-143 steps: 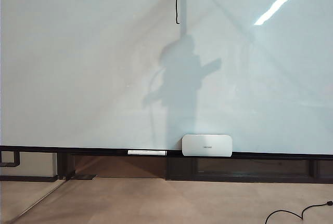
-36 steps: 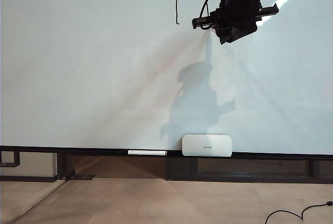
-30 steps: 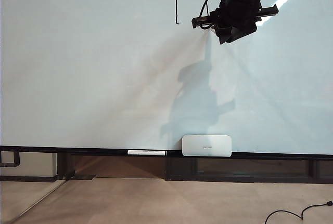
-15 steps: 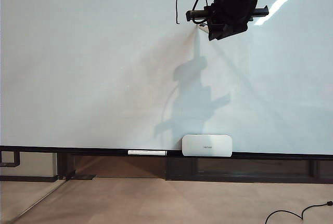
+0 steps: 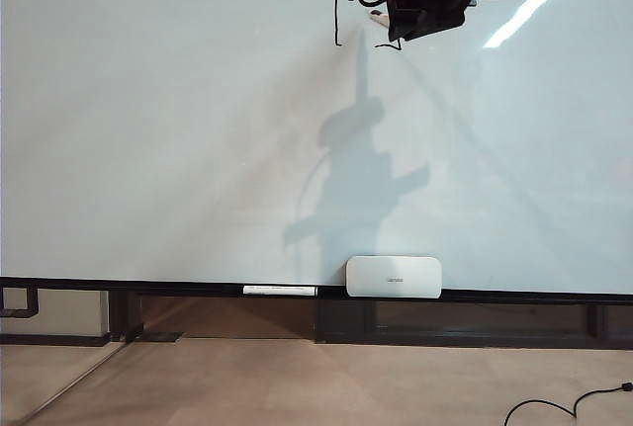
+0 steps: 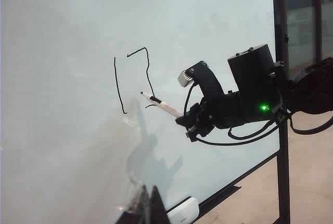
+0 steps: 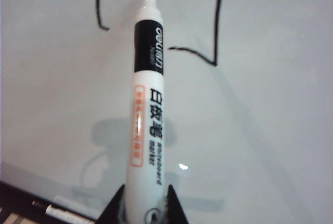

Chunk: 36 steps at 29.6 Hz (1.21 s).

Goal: Reach to the right to find the marker pen, pick it up, and write the number 13 on the whiteboard.

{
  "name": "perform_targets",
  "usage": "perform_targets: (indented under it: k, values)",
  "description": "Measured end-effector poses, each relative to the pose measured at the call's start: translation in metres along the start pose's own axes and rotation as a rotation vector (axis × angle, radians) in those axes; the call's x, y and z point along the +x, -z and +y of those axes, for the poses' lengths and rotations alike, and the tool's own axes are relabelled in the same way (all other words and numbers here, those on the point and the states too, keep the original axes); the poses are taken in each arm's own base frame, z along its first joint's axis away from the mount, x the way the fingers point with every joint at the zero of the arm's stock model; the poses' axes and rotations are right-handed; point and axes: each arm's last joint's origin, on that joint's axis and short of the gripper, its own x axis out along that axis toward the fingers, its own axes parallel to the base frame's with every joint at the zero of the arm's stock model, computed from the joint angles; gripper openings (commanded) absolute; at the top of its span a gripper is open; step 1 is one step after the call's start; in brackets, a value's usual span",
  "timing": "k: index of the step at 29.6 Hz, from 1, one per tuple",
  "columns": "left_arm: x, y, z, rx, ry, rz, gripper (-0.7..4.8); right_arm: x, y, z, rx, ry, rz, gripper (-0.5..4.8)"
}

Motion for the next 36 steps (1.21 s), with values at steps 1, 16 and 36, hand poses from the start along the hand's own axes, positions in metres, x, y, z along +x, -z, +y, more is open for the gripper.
perform_targets:
  k: [1, 16, 36]
  values:
    - [0.000, 0.000, 0.000, 0.000, 0.000, 0.000, -0.06, 0.000, -0.001, 0.000, 0.002, 0.002, -0.010, -0.02]
    - [0.000, 0.000, 0.000, 0.000, 0.001, 0.003, -0.06, -0.001, -0.012, 0.000, 0.003, -0.010, -0.094, -0.02]
    - [0.000, 0.000, 0.000, -0.001, 0.001, 0.004, -0.06, 0.009, -0.009, 0.002, 0.000, -0.023, -0.098, -0.02]
